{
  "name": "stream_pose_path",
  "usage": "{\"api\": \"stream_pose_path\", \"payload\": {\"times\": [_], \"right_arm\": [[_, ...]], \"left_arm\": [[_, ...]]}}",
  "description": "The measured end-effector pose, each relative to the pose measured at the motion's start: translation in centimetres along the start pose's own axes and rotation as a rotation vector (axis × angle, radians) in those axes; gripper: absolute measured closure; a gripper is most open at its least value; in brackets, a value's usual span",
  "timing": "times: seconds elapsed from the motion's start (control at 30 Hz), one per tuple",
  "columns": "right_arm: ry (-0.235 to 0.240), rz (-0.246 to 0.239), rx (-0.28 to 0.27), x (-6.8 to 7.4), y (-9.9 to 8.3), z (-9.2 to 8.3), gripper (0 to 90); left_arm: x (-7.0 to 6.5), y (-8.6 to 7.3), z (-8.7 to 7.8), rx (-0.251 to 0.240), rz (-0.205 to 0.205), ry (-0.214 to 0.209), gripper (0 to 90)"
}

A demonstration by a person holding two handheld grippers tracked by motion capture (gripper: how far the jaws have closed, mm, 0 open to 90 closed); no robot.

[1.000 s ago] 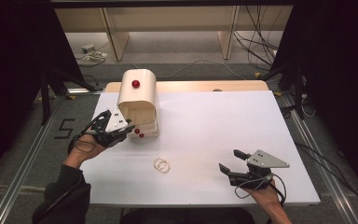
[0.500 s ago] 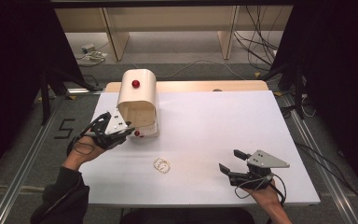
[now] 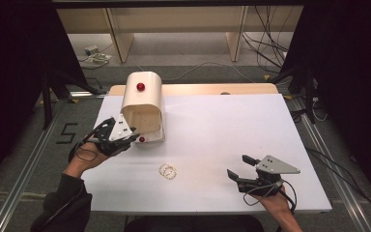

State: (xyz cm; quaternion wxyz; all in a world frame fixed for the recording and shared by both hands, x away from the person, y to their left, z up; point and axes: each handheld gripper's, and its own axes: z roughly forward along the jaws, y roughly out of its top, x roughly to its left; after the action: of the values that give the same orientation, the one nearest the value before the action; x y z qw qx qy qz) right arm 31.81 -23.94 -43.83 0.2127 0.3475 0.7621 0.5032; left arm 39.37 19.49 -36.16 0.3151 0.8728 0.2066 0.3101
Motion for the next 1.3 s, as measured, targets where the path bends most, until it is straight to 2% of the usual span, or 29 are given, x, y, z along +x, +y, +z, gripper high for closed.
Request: {"api": "stream_pose_path", "payload": {"times": [0.23, 0.37, 0.67, 1.0, 1.1, 1.13, 1.3], "right_arm": [[0.001, -0.001, 0.0, 0.0, 0.0, 0.0, 25.7], [0.0, -0.001, 0.0, 0.0, 0.0, 0.0, 25.7], [-0.004, -0.004, 0.008, 0.1, 0.0, 0.0, 25.7], [-0.001, -0.001, 0.001, 0.0, 0.0, 0.0, 25.8], [0.0, 0.001, 0.0, 0.0, 0.0, 0.0, 25.8], [-0.001, 0.001, -0.001, 0.0, 0.0, 0.0, 25.8], [0.0, 0.002, -0.004, 0.0, 0.0, 0.0, 25.7]], "left_arm": [[-0.1, 0.0, -0.1, -0.001, -0.009, -0.008, 72.5], [-0.1, 0.0, -0.2, 0.007, 0.0, -0.015, 71.8], [-0.2, 0.0, -0.3, -0.005, -0.006, -0.024, 67.0], [0.1, 0.2, -0.6, -0.043, -0.044, -0.022, 59.0], [0.1, 0.4, -0.8, -0.08, -0.089, -0.035, 54.4], [0.2, 0.5, -0.9, -0.081, -0.087, -0.038, 53.2], [0.2, 0.9, -1.2, -0.101, -0.125, -0.042, 44.3]]}}
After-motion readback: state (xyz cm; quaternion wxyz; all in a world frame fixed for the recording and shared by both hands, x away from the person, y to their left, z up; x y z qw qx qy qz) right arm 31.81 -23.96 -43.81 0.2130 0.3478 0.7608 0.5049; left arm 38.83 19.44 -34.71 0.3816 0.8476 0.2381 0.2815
